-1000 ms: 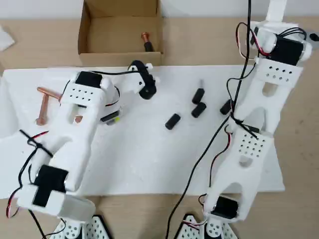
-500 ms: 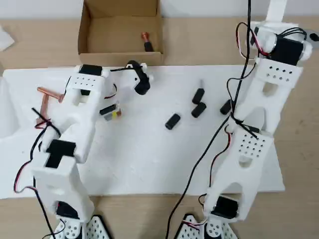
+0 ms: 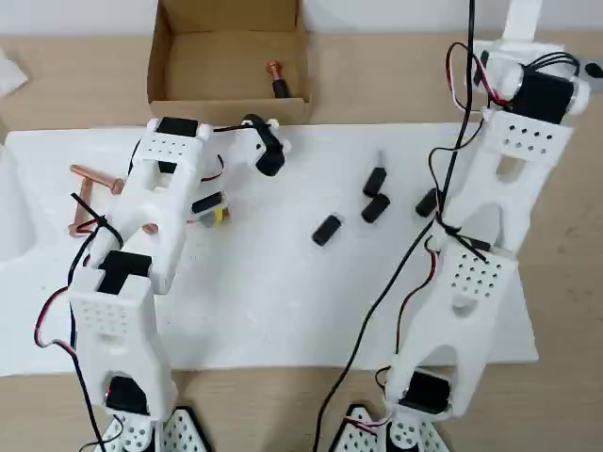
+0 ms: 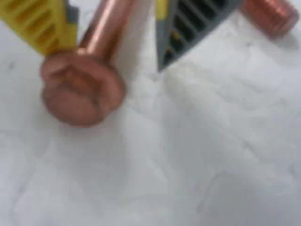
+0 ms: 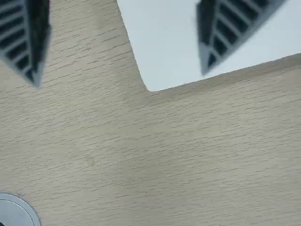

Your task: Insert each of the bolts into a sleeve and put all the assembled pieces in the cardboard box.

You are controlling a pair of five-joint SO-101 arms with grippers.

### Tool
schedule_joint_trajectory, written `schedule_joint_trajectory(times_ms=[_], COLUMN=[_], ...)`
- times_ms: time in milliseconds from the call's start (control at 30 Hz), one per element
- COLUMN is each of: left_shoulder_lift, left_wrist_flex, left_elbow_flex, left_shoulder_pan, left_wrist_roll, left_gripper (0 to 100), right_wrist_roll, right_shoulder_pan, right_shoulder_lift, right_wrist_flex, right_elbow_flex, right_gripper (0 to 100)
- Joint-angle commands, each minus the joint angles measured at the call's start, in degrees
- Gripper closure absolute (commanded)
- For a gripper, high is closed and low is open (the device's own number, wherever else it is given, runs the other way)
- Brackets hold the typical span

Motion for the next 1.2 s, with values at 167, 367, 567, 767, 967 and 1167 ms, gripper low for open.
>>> schedule_joint_trajectory(times_ms=[167, 367, 567, 767, 967, 1167], left_shoulder_lift=[0.66, -0.40, -6.81, -21.14, -37.23, -55.25], left_wrist_flex=[-0.79, 3.69, 8.26, 15.91, 16.26, 7.38], left_elbow_flex=[-2.55, -6.42, -18.02, -21.19, -11.69, 7.47], left_shoulder_pan=[0.62, 0.88, 1.67, 5.36, 4.92, -2.55], left_wrist_roll=[2.11, 6.68, 20.66, 31.74, 47.21, 55.82], left_gripper=[99, 99, 99, 99, 99, 99], right_wrist_roll=[0.53, 0.35, -5.54, -8.18, -12.31, -12.75], right_shoulder_pan=[0.40, -1.36, -7.25, -9.63, -12.62, -21.23], right_shoulder_lift=[-4.26, -4.35, -4.35, -4.79, -19.82, -45.32], right_wrist_flex=[0.18, 2.99, 11.16, 11.34, 11.34, 9.32], right_elbow_flex=[-2.33, -2.33, -1.54, 5.23, 33.98, 73.98], right_gripper=[74.6, 74.6, 74.6, 74.6, 74.6, 74.6])
